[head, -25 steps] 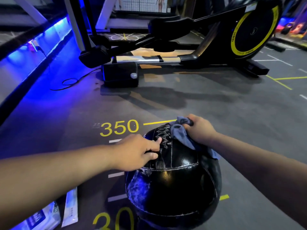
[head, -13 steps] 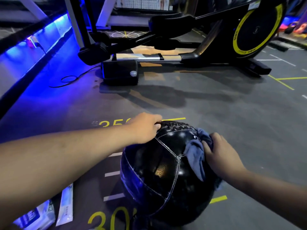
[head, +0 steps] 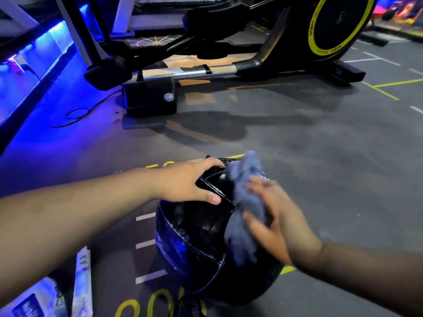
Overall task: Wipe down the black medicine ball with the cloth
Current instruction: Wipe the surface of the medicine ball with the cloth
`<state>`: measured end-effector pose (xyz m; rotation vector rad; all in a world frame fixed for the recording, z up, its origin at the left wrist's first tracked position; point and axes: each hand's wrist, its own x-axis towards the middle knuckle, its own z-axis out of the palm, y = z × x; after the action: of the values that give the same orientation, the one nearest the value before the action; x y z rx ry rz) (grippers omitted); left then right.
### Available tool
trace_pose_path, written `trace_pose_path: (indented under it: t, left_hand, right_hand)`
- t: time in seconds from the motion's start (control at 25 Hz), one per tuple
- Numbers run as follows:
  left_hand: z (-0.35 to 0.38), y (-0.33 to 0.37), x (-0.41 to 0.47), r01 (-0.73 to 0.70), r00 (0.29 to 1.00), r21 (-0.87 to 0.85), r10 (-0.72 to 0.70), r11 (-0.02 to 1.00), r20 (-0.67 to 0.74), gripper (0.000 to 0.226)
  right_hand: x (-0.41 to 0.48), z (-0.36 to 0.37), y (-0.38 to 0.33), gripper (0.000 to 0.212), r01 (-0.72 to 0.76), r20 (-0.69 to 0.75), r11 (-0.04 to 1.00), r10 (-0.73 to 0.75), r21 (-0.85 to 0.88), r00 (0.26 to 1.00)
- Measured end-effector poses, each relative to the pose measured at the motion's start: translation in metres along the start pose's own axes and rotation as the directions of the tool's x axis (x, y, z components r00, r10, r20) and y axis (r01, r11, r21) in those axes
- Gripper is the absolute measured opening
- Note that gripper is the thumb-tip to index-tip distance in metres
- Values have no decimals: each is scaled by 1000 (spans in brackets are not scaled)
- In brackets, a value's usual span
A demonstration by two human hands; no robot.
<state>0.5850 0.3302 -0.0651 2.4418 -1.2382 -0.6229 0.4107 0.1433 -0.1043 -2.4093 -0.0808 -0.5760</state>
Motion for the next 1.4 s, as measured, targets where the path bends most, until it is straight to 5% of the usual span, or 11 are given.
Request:
trace_pose_path:
  t: [0.08,0.12,0.2,0.36,0.52,0.68,0.84,1.0,1.12,1.24,1.4]
  left_hand:
    - [-3,-13,0,-94,996,-47,95,994,3,80]
    - [-3,-18,0,-113,993,-44,114,993,12,79]
    - [-6,-23,-2,-95,995,-27,96,995,24,81]
    - [-17,-20,-19,48,985,-58,-38,997,166,111]
    - [-16,-4,-28,38,988,48,-45,998,147,124]
    - [-10,8,-27,47,995,93,-55,995,84,121]
    - [-6,6,-35,81,994,134,-89,988,57,129]
    - [-3,4,-42,191,979,183,-200,964,29,134]
    - [-1,13,-43,160,986,179,-166,971,20,130]
    - [-2,18,-41,129,991,215,-133,968,5,126]
    - [-6,17,-38,145,987,249,-156,958,26,117]
  right_hand:
    - [-4,8,-10,50,487,322,873,-450,-41,833]
    - [0,11,-10,48,609,416,792,-540,-43,732]
    - [12,9,0,42,620,413,780,-538,-86,735]
    - [15,-7,32,30,78,80,996,-74,-52,994]
    - [24,-15,43,6,-490,-3,862,495,128,869]
    - [6,-4,4,32,111,86,983,-99,-145,991]
    - [12,-7,-8,40,450,380,889,-389,-85,839]
    - [36,-27,40,23,-110,168,979,139,-171,976]
    - [41,-26,59,22,-569,175,804,594,-173,785]
    - [26,-20,34,29,-158,122,974,179,-161,976]
    - [27,-6,-8,44,349,337,920,-277,-179,900]
